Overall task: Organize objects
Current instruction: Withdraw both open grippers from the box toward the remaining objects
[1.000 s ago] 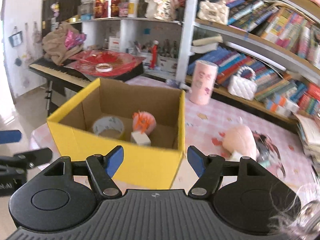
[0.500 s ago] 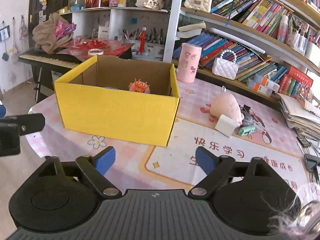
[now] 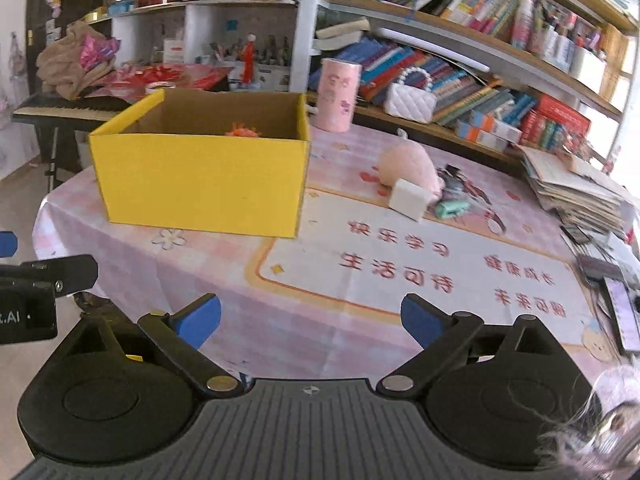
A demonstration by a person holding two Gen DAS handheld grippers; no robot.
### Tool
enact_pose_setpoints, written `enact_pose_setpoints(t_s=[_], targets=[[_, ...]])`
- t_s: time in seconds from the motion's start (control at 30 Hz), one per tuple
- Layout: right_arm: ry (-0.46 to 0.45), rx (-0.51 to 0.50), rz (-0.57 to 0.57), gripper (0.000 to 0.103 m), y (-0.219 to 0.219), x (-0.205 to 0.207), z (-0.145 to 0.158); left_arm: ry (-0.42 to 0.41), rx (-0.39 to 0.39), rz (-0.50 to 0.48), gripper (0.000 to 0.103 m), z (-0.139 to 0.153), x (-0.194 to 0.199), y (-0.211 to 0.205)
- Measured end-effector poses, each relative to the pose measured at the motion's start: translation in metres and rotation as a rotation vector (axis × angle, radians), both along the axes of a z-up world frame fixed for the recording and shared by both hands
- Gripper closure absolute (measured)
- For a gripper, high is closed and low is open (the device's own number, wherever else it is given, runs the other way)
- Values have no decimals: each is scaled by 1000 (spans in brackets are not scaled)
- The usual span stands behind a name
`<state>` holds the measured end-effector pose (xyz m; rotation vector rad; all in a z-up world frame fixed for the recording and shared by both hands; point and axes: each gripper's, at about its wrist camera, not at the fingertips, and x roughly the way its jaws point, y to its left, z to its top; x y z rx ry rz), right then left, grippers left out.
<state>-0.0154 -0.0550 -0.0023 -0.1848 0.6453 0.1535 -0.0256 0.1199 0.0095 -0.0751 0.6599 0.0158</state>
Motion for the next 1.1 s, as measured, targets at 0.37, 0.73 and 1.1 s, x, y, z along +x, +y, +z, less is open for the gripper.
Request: enact_pose_setpoints(t_s=[0.37, 0.73, 1.1], targets=[[22, 5, -117, 0, -33, -5, -3, 10, 4, -105, 5, -2, 9, -29], [47, 11, -226, 0, -73, 3, -9, 26, 14, -198, 4, -7, 31, -67], [76, 3, -277, 0, -121, 35, -12, 44, 16, -244, 4, -10, 70, -118]])
